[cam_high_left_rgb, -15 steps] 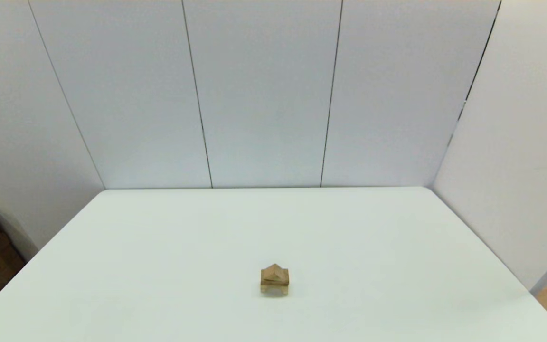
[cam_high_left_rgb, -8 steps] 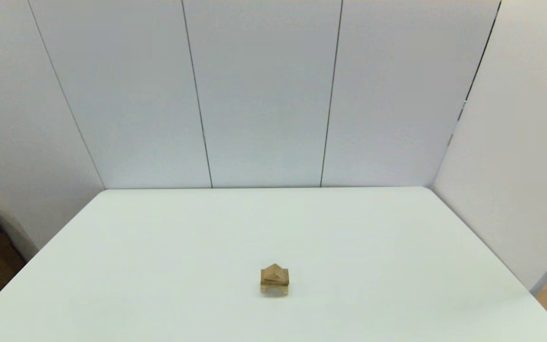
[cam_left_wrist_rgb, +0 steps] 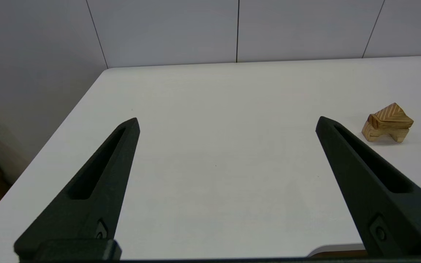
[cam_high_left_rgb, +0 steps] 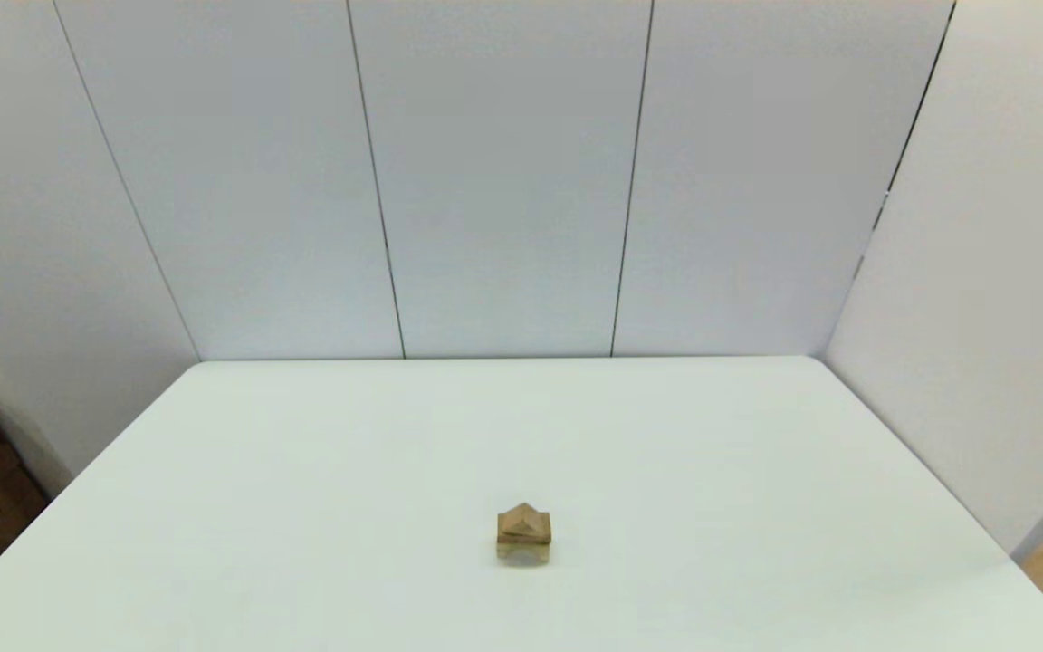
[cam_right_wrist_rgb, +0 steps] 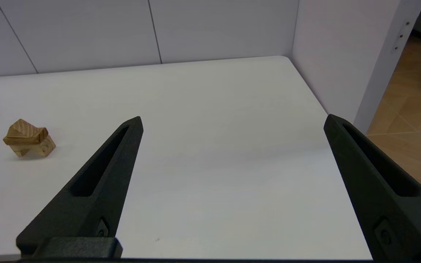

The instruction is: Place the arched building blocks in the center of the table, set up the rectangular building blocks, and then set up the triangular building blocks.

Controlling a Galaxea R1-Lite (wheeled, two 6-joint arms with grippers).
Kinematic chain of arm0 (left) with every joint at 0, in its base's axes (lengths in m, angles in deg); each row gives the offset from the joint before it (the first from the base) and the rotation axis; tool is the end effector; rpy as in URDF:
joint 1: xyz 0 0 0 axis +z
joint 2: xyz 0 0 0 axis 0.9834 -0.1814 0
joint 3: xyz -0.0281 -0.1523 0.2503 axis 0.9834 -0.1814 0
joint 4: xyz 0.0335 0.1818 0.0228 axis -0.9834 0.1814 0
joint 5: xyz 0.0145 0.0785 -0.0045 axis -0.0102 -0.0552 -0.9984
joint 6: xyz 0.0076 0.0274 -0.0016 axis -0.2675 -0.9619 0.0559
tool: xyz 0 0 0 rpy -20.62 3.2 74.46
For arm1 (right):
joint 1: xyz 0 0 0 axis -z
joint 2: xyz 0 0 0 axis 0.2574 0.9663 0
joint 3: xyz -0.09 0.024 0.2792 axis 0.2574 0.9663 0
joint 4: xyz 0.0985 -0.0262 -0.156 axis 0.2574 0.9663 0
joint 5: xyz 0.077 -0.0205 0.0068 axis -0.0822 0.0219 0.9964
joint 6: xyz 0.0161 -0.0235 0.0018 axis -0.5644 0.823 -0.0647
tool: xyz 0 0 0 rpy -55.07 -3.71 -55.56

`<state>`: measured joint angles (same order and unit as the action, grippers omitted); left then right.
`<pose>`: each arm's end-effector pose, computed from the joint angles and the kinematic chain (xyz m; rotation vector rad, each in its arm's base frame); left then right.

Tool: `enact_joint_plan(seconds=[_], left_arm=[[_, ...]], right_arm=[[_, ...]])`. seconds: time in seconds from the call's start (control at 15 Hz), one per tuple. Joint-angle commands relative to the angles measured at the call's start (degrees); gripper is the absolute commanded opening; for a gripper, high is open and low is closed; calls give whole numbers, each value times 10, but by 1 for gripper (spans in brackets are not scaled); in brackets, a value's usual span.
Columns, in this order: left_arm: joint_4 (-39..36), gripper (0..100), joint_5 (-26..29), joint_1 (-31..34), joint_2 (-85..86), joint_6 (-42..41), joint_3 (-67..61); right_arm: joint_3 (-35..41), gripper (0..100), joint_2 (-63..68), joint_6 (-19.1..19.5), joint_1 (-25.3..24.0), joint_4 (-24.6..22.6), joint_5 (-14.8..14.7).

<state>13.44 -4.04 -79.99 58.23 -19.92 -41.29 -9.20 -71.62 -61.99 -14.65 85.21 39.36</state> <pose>-0.0157 -0.0004 0.0763 -0.0072 -0.0049 -0.0259 -0.0156 -0.0005 0.0763 0.0654 -0.0094 -0.0250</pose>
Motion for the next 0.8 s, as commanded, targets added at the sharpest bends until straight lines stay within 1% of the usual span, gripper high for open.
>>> enact_joint_plan(seconds=[0.07, 0.8], left_arm=[[-1, 100, -1, 0, 0, 0, 0], [-1, 100, -1, 0, 0, 0, 0]], right_arm=[[0, 100, 1, 0, 0, 0, 0], [0, 100, 1, 0, 0, 0, -1]])
